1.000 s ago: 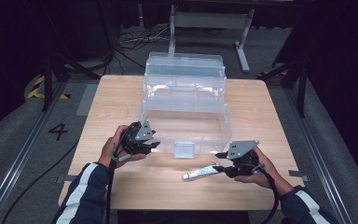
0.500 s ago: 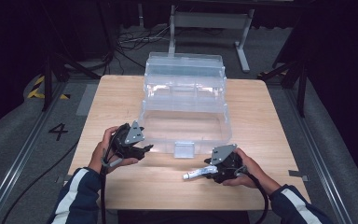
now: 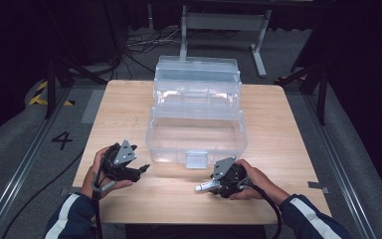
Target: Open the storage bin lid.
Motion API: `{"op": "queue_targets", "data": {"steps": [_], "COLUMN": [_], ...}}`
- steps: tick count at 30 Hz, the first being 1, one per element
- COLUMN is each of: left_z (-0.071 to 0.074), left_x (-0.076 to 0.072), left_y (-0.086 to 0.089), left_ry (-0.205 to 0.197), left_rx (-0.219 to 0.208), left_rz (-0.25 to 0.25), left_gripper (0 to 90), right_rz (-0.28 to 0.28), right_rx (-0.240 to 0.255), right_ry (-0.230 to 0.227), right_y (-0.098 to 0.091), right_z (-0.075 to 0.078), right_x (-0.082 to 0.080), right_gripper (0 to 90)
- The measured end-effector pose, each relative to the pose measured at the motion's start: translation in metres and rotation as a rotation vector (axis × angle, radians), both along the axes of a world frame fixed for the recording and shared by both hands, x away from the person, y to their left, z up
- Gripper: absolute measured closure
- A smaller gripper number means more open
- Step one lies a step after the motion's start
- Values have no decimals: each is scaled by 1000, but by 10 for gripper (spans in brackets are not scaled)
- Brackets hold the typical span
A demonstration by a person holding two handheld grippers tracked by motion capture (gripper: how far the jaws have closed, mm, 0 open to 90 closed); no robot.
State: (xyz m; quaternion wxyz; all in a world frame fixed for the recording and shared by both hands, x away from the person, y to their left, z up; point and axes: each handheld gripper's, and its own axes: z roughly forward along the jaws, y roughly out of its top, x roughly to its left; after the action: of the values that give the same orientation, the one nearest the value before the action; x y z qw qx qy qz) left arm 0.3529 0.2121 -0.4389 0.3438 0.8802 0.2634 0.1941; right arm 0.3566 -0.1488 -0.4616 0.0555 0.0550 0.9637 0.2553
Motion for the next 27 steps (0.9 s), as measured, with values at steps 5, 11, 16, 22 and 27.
{"op": "queue_targets", "data": {"steps": [5,11,16,22,27], "left_z": [-20,-35,-43,-50,-53], "left_x": [-2,-2,-1,4,4], "left_y": [4,7,9,15,16], "left_ry": [52,111,141,205,194], "left_rx": [40,49,51,-39,-69], "left_rz": [-24,-25,-10,5,3], "left_gripper": [254,253,242,225,195], "right_rz": [5,20,11,2,-1], "right_rx": [-36,-69,-104,-153,-198], "right_ry": [17,56,91,121,133], "right_y": [5,7,10,18,24], "right_z": [-1,1,3,5,7], "right_x": [0,-1,0,3,6], "right_gripper": [490,508,520,553,596]}}
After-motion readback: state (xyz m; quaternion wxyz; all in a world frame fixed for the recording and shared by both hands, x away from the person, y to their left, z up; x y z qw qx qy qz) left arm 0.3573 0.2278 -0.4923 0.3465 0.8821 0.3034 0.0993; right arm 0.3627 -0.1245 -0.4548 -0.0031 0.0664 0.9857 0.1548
